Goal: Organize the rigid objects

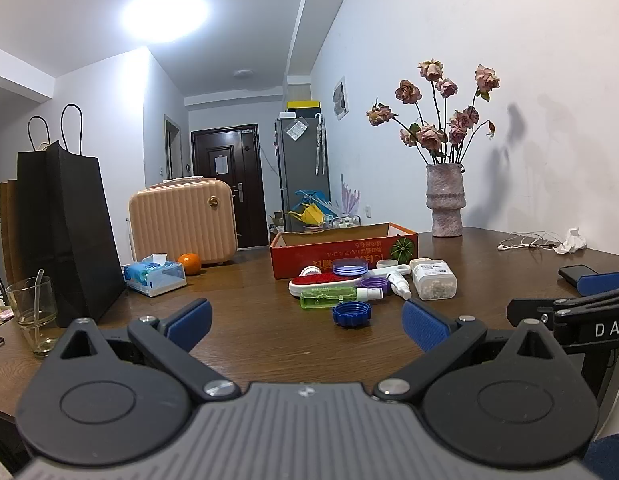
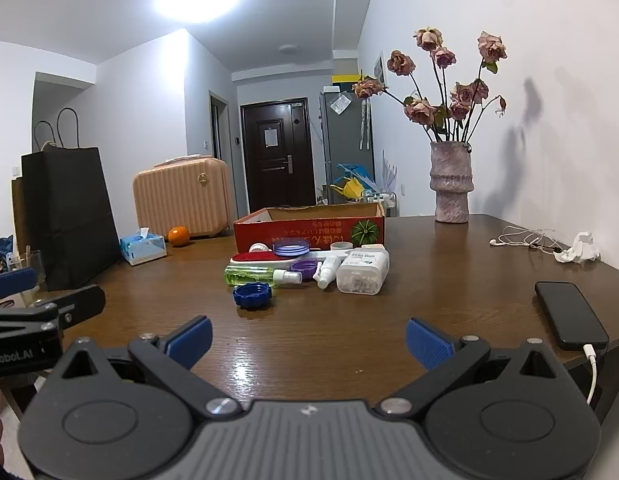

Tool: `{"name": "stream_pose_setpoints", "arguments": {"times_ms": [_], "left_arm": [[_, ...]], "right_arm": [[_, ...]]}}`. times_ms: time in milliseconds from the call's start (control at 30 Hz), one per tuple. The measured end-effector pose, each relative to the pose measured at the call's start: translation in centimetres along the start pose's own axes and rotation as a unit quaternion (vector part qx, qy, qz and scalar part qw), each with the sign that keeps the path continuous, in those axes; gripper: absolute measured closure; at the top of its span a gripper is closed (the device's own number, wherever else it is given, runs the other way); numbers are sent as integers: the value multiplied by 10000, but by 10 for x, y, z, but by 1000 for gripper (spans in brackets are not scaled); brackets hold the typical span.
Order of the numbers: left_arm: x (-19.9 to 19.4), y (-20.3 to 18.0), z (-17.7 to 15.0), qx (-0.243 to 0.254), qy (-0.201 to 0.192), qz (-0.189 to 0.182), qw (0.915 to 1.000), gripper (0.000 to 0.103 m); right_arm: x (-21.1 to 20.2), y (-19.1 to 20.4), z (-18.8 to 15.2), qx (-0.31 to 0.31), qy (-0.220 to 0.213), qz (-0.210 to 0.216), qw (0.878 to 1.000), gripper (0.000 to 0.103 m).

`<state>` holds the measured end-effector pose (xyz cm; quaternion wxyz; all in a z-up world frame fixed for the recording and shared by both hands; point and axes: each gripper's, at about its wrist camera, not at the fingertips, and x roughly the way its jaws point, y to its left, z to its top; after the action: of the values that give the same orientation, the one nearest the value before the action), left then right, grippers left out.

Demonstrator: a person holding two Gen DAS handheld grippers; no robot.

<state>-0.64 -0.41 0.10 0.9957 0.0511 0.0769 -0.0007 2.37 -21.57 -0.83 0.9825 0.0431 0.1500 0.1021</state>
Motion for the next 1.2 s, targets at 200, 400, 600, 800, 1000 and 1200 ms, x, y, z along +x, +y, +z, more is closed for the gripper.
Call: {"name": "stream_pose_setpoints", "arguments": {"times_ms": [200, 400, 600, 800, 1000, 1200], "left_arm": [[0, 0, 0, 2, -2, 1, 10000, 0], [1, -1, 0, 13, 11, -30, 10000, 0], [12, 0, -4, 17, 27, -31, 10000, 0], [37, 2, -12, 103, 227, 112, 9996, 0], [71, 1, -11, 88, 430, 93, 9990, 0], [123, 0, -8, -27, 809, -91, 9967, 0]], "right_arm": [[1, -1, 0, 29, 34, 18, 10000, 0], [4, -2, 1, 17, 65, 17, 10000, 0], [10, -5, -3, -7, 132, -39, 9999, 0], [30, -12, -4, -15, 215, -21, 9998, 0], [75, -30, 1, 214, 600, 151, 9979, 1], [126, -47, 22, 273, 794, 17, 9965, 0]]}}
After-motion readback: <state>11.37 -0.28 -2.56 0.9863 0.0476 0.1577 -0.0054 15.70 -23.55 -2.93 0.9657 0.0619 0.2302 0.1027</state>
